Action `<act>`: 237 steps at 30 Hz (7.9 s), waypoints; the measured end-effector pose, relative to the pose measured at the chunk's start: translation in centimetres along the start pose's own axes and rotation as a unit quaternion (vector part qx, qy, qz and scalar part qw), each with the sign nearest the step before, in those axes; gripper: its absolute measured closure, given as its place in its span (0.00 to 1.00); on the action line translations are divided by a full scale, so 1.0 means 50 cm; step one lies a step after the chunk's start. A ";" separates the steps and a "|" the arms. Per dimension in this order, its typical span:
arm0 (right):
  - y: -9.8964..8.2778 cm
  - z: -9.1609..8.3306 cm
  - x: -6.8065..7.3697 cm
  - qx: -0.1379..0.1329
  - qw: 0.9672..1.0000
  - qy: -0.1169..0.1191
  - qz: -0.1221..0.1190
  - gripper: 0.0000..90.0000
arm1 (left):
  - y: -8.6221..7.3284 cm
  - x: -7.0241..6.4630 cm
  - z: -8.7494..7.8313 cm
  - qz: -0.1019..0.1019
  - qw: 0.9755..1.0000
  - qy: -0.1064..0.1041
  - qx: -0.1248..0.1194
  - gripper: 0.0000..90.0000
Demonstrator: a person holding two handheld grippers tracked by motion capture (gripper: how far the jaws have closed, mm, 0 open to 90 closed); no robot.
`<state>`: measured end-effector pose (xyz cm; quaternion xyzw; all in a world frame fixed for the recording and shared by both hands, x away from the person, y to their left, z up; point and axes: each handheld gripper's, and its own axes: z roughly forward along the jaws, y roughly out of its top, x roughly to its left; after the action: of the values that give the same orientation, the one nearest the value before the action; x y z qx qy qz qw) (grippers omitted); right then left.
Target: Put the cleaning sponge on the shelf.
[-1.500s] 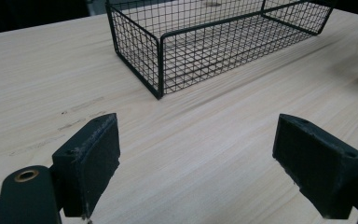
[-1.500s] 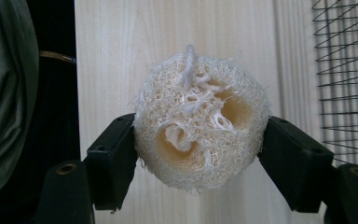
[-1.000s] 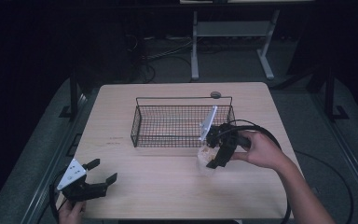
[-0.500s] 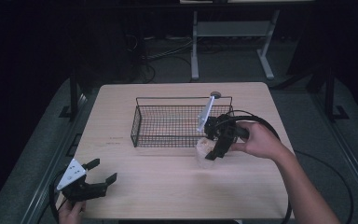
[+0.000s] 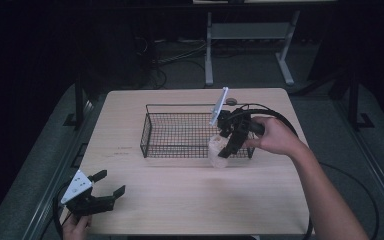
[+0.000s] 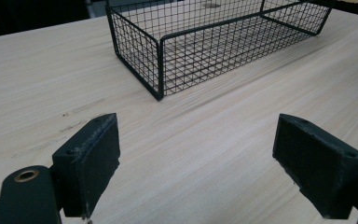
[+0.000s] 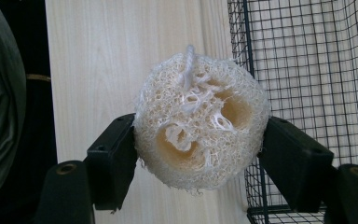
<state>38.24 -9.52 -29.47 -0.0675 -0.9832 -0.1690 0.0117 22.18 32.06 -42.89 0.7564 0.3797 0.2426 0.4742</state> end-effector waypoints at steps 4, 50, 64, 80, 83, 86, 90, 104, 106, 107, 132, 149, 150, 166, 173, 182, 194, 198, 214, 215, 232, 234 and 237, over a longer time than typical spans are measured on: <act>0.004 0.002 -0.012 0.009 1.000 0.000 0.003 0.32 | 0.000 0.001 0.001 -0.002 1.000 -0.001 -0.001 0.16; 0.042 -0.004 -0.129 0.018 0.999 -0.003 0.034 0.32 | 0.001 0.002 -0.003 0.000 1.000 0.001 -0.002 0.16; 0.028 -0.001 -0.160 0.019 0.998 -0.006 0.058 0.32 | 0.002 -0.002 -0.001 0.003 1.000 0.000 0.001 0.16; 0.030 0.026 -0.200 0.018 0.997 -0.010 0.078 0.32 | 0.001 -0.003 -0.001 0.005 1.000 0.000 -0.001 0.16; 0.025 0.035 -0.208 0.020 0.996 -0.012 0.081 0.32 | 0.001 -0.003 0.000 0.005 1.000 -0.002 0.000 0.16; 0.022 0.039 -0.212 0.020 0.996 -0.009 0.085 0.32 | 0.001 -0.003 0.000 0.007 1.000 -0.002 0.001 0.16; 0.015 0.045 -0.218 0.017 0.995 -0.013 0.093 0.32 | 0.000 -0.003 -0.002 0.008 1.000 -0.002 0.002 0.16; 0.018 0.095 -0.226 0.039 0.995 -0.003 0.096 0.32 | -0.001 -0.003 -0.006 0.007 1.000 0.000 -0.001 0.16; 0.014 0.099 -0.227 0.032 0.994 -0.002 0.101 0.32 | -0.001 -0.003 -0.007 0.006 1.000 0.000 -0.002 0.16; 0.012 0.100 -0.228 0.030 0.994 -0.001 0.102 0.32 | -0.001 -0.003 -0.007 0.006 1.000 0.000 0.000 0.16; -0.008 0.160 -0.236 0.041 0.993 0.005 0.112 0.32 | -0.002 -0.003 -0.010 0.008 1.000 0.001 0.000 0.16; -0.016 0.174 -0.238 0.026 0.992 0.004 0.123 0.25 | -0.003 -0.004 -0.013 0.007 1.000 0.003 0.001 0.16; -0.016 0.174 -0.239 0.027 0.992 0.004 0.126 0.24 | -0.003 -0.004 -0.013 0.008 1.000 0.003 0.001 0.16; -0.015 0.144 -0.223 0.015 0.992 -0.007 0.125 0.19 | -0.004 -0.005 -0.014 0.007 1.000 0.003 -0.001 0.16; -0.017 0.112 -0.206 0.006 0.993 -0.018 0.118 0.19 | -0.003 -0.006 -0.014 0.008 1.000 0.001 0.001 0.16; -0.019 0.090 -0.188 0.001 0.994 -0.020 0.111 0.19 | -0.004 -0.005 -0.015 0.008 1.000 0.003 0.001 0.16; -0.017 0.073 -0.152 0.010 0.995 -0.020 0.093 0.19 | -0.003 -0.006 -0.014 0.009 1.000 0.001 0.002 0.16; -0.024 0.071 -0.144 0.001 0.996 -0.015 0.092 0.19 | -0.003 -0.007 -0.014 0.008 1.000 -0.001 0.001 0.16; -0.055 0.052 -0.103 -0.009 0.995 -0.024 0.092 0.19 | -0.003 -0.009 -0.015 0.011 1.000 -0.001 0.000 0.16; -0.056 0.050 -0.097 -0.009 0.996 -0.022 0.091 0.19 | -0.002 -0.009 -0.015 0.013 1.000 -0.002 0.001 0.16; -0.097 0.056 -0.036 -0.001 0.996 -0.023 0.081 0.19 | -0.003 -0.010 -0.016 0.012 1.000 -0.001 0.001 0.16; -0.103 0.059 -0.032 0.001 0.997 -0.023 0.080 0.19 | -0.004 -0.010 -0.016 0.012 1.000 0.000 0.001 0.16; -0.111 0.062 -0.028 0.001 0.996 -0.020 0.083 0.19 | -0.003 -0.010 -0.016 0.012 1.000 0.001 0.001 0.16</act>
<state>38.88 -13.82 -34.29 -0.1518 -0.9744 -0.1656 0.0061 21.23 32.14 -42.69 0.7611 0.3716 0.2487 0.4699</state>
